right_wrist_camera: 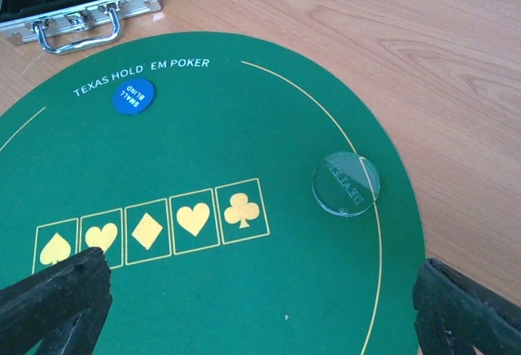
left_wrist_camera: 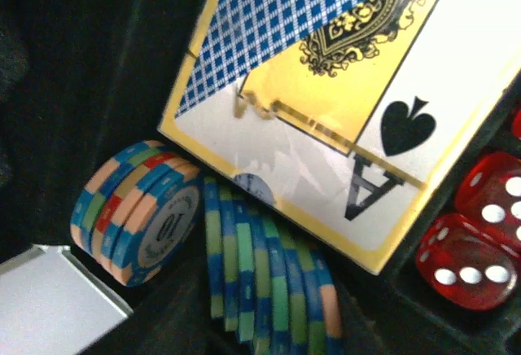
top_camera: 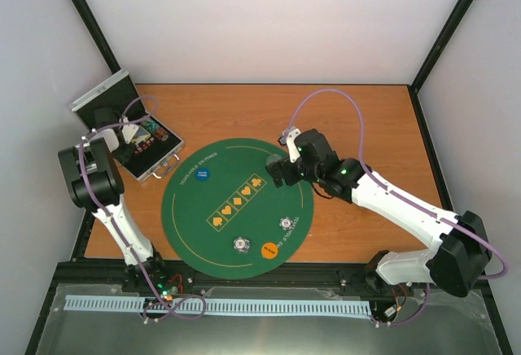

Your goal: Distribute texas hold em gaming equipment

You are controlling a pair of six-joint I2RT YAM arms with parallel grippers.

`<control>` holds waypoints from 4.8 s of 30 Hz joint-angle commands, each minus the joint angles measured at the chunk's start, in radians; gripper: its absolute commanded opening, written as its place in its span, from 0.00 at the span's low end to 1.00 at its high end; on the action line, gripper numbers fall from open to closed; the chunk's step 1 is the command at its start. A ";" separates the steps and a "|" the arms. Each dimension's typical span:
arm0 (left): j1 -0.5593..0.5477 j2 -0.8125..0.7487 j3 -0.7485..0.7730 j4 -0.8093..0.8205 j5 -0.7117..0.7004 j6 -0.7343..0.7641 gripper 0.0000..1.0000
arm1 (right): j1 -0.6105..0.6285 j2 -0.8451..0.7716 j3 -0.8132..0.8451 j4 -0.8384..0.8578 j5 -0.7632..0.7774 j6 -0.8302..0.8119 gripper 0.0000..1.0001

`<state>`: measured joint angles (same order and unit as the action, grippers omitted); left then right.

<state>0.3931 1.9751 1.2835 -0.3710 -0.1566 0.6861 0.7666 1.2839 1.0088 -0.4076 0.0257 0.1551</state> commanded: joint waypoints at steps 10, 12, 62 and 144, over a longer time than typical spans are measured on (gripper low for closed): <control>0.000 -0.004 0.102 -0.151 0.150 -0.060 0.01 | 0.003 -0.040 -0.007 -0.007 0.022 -0.005 1.00; 0.001 -0.049 0.115 -0.159 0.137 -0.088 0.01 | 0.004 -0.042 0.000 -0.008 0.019 -0.010 1.00; -0.499 -0.057 0.037 -0.444 0.855 -0.408 0.01 | 0.098 0.292 0.322 -0.069 -0.119 -0.272 1.00; -0.831 -0.197 -0.348 0.100 0.211 -0.091 0.99 | 0.040 0.080 0.155 -0.091 -0.122 -0.282 1.00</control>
<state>-0.4313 1.7405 0.9585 -0.3157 0.1715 0.5678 0.8120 1.3933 1.1725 -0.5163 -0.1009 -0.1162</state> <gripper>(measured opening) 0.995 0.999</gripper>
